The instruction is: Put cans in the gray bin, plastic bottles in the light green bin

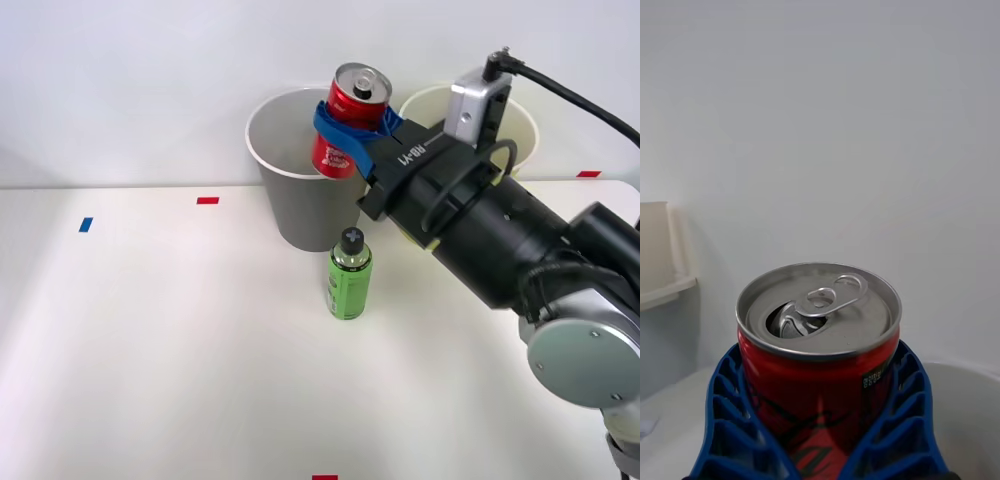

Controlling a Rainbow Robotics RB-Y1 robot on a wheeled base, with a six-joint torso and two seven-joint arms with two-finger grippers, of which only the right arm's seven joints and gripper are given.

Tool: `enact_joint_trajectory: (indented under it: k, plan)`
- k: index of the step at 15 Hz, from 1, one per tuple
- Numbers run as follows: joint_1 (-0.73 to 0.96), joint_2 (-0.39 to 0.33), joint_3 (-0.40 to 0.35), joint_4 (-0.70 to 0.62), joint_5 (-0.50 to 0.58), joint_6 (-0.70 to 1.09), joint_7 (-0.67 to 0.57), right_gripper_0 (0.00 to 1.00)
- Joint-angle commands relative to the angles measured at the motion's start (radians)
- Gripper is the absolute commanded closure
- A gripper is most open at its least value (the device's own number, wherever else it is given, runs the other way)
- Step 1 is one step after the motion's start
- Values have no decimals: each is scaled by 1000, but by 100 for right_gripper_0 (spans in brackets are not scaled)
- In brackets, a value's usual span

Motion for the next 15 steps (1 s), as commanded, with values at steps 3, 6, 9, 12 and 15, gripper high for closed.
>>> enact_joint_trajectory:
  k: [3, 6, 9, 12, 15]
  plan:
    - [-144, 36, -2, 143, 20, -9, 5, 100]
    - [-233, 55, 1, 253, 31, -9, 7, 100]
    - [-309, 84, 35, 382, 52, -35, 16, 100]
    - [-386, 114, 81, 526, 67, -148, 25, 100]
    - [-455, 131, 96, 635, 81, -184, 37, 100]
